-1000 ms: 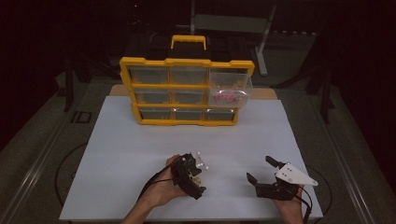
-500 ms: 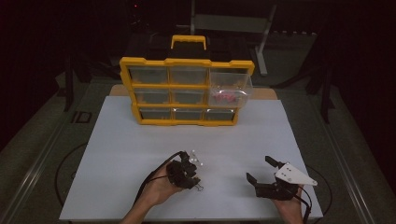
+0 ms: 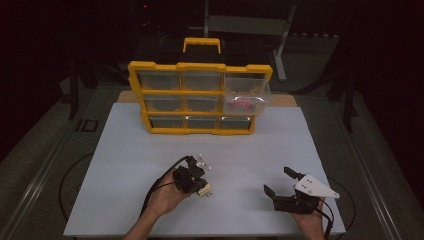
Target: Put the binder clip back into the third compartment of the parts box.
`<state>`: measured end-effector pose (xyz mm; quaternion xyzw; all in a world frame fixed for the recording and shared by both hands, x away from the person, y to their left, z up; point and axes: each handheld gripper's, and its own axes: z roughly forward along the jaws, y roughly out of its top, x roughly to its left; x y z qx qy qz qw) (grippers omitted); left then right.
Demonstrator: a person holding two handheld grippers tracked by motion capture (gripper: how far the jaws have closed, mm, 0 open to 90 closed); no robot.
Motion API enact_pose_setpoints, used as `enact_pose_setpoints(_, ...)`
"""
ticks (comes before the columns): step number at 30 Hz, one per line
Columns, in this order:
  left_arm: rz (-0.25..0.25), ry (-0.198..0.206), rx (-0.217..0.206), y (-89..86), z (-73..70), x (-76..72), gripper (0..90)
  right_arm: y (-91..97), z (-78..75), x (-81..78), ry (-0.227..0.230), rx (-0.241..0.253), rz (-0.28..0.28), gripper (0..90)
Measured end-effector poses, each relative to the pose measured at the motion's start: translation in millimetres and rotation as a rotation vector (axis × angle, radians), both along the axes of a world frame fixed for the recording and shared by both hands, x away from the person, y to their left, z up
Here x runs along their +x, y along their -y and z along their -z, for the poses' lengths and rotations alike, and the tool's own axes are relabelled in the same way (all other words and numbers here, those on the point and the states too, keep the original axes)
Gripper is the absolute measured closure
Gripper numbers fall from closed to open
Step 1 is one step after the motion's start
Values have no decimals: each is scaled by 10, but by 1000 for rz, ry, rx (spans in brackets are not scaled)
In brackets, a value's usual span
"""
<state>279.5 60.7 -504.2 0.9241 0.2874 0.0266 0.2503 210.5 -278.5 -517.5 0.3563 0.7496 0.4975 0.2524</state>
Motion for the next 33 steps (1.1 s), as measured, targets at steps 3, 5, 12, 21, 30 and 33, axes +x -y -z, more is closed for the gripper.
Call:
enact_pose_setpoints(3,-21,13,-11,-45,-44,39,892,2,3,6,1,3,-2,78)
enact_pose_setpoints(5,-31,25,-16,-83,-86,74,892,1,5,9,1,4,-1,78)
enact_pose_setpoints(12,-60,64,-37,-211,-252,189,893,7,9,14,-1,8,-1,78)
enact_pose_setpoints(21,-90,102,-93,-374,-491,329,893,4,14,23,-1,15,-5,78)
enact_pose_setpoints(30,-119,148,-130,-487,-765,457,893,3,16,30,-1,18,-6,78)
enact_pose_setpoints(33,-124,168,-144,-511,-884,503,892,0,17,30,-1,17,-6,78)
